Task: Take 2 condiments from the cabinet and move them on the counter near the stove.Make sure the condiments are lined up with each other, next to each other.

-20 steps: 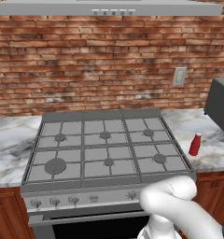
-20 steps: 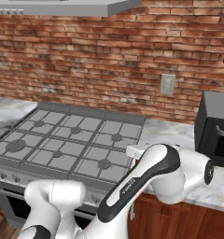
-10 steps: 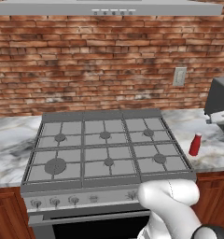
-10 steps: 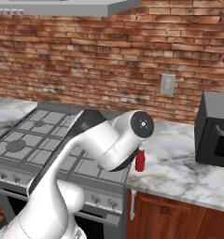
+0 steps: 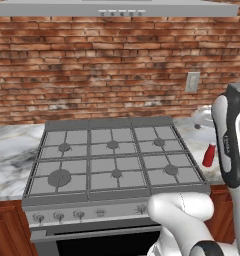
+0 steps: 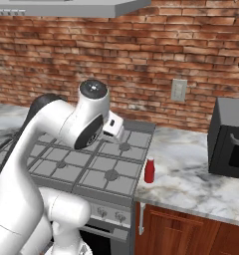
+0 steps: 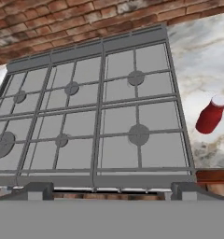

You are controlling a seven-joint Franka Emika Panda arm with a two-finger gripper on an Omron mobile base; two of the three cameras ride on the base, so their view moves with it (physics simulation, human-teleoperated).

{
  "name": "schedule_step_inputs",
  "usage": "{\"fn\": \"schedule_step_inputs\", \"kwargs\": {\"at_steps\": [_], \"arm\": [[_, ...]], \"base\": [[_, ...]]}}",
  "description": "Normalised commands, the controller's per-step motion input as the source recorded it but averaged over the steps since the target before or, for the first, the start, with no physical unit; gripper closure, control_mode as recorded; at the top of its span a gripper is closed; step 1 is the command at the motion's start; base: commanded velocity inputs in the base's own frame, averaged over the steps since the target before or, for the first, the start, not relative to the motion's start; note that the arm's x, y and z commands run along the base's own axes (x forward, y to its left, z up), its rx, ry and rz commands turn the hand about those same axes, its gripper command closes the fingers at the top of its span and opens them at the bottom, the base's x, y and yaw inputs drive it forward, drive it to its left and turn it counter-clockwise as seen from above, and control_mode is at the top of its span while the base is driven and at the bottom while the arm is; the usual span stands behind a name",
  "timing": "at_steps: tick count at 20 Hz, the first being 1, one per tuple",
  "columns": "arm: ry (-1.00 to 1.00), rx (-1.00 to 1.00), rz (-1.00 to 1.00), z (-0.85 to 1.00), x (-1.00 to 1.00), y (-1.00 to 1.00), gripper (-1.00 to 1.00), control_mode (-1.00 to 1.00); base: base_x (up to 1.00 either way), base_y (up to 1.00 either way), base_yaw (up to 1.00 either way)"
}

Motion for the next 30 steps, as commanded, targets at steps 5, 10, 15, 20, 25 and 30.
{"fn": "schedule_step_inputs", "kwargs": {"at_steps": [5,10,15,20,25,30], "arm": [[0.02,0.00,-0.05,0.00,0.09,0.56,-1.00,-1.00],[0.00,-0.04,-0.08,0.00,0.00,0.42,-1.00,-1.00],[0.00,-0.03,-0.01,0.00,0.00,0.11,-1.00,-1.00],[0.00,-0.10,-0.03,0.05,0.00,0.11,-1.00,-1.00],[0.00,-0.12,-0.09,0.16,-0.07,0.03,-1.00,-1.00],[0.00,-0.04,-0.07,0.19,-0.11,0.00,-1.00,-1.00]], "base": [[0.00,0.00,0.00],[0.00,0.00,0.00],[0.00,0.00,0.00],[0.00,0.00,0.00],[0.00,0.00,0.00],[0.00,0.00,0.00]]}}
